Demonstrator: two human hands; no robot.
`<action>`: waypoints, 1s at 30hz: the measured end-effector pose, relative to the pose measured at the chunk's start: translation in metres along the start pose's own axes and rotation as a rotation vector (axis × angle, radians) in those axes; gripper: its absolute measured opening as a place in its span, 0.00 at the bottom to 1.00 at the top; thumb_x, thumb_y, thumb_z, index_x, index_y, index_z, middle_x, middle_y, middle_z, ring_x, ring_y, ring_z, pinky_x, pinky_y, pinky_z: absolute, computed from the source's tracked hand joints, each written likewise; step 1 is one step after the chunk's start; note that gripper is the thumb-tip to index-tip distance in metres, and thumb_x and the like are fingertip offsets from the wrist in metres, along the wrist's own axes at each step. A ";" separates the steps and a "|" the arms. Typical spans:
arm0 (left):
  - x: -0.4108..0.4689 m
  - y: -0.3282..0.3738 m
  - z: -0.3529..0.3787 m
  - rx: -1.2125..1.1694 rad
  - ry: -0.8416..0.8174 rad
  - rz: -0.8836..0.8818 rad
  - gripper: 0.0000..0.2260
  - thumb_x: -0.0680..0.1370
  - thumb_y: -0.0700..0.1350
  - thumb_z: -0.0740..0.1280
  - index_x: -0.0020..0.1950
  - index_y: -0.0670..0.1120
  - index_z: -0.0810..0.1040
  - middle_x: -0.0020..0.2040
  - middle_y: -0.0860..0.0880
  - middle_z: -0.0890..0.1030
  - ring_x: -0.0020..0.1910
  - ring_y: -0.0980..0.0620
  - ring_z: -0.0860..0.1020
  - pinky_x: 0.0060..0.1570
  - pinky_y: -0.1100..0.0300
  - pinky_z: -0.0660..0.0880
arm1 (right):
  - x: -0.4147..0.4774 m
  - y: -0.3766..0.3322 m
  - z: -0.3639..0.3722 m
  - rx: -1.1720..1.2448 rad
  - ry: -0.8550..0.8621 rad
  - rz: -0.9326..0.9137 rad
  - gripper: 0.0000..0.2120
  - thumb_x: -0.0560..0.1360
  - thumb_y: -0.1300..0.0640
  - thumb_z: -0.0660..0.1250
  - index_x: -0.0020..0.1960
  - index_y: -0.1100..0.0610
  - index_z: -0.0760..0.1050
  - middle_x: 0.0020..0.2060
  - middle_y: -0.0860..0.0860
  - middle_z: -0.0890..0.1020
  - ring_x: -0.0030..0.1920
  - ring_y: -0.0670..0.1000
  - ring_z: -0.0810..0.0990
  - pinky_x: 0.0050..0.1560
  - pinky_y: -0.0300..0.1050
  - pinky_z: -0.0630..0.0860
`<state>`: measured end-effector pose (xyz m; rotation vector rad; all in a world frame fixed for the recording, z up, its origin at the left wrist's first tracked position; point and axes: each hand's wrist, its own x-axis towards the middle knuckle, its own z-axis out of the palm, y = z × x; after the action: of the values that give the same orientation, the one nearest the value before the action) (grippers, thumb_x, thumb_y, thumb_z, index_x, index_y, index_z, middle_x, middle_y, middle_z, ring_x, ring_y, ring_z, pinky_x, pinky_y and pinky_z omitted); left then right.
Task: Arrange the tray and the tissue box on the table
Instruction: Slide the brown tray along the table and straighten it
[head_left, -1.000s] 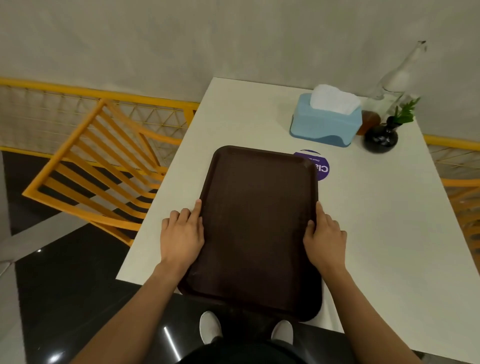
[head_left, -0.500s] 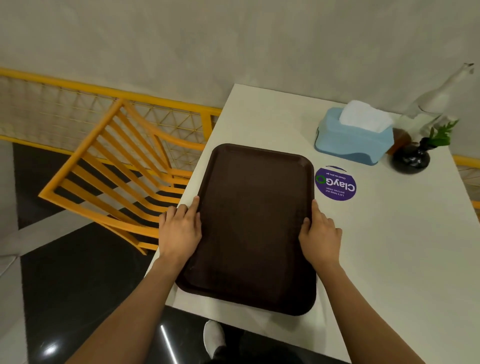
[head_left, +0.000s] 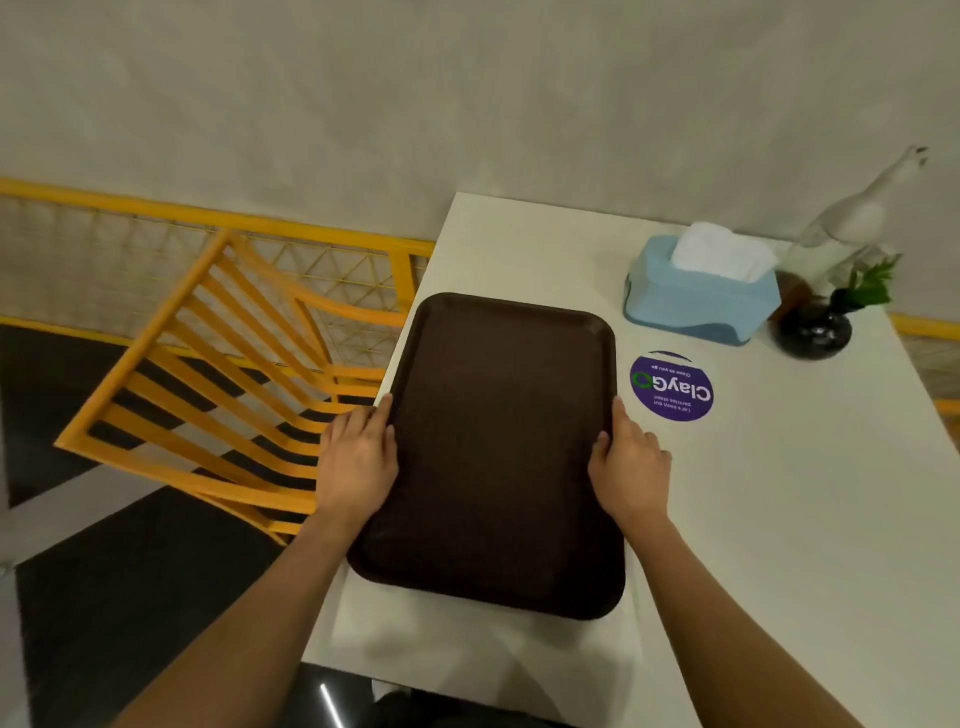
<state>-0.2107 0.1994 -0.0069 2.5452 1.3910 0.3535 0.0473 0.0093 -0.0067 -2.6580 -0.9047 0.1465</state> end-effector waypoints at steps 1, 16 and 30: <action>0.002 -0.003 -0.001 -0.063 -0.016 -0.016 0.21 0.83 0.48 0.60 0.77 0.46 0.69 0.64 0.44 0.78 0.63 0.43 0.74 0.64 0.45 0.71 | 0.000 -0.001 -0.001 0.001 -0.007 -0.004 0.26 0.83 0.54 0.59 0.79 0.56 0.59 0.58 0.58 0.81 0.55 0.61 0.79 0.57 0.59 0.73; -0.003 -0.026 0.005 -0.206 -0.182 0.168 0.27 0.85 0.51 0.55 0.82 0.46 0.54 0.81 0.46 0.60 0.80 0.46 0.56 0.78 0.48 0.56 | -0.059 0.014 0.001 -0.014 -0.073 -0.013 0.35 0.81 0.37 0.55 0.82 0.52 0.50 0.77 0.55 0.64 0.76 0.59 0.60 0.75 0.63 0.55; -0.002 -0.028 0.005 -0.339 -0.224 0.103 0.26 0.85 0.46 0.55 0.83 0.49 0.51 0.82 0.50 0.57 0.81 0.49 0.53 0.78 0.51 0.55 | -0.059 0.012 0.006 -0.002 -0.094 -0.042 0.36 0.81 0.35 0.51 0.82 0.51 0.45 0.80 0.53 0.58 0.80 0.57 0.48 0.77 0.64 0.45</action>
<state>-0.2330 0.2120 -0.0200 2.2994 1.0256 0.2831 0.0067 -0.0342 -0.0166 -2.6509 -0.9899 0.2626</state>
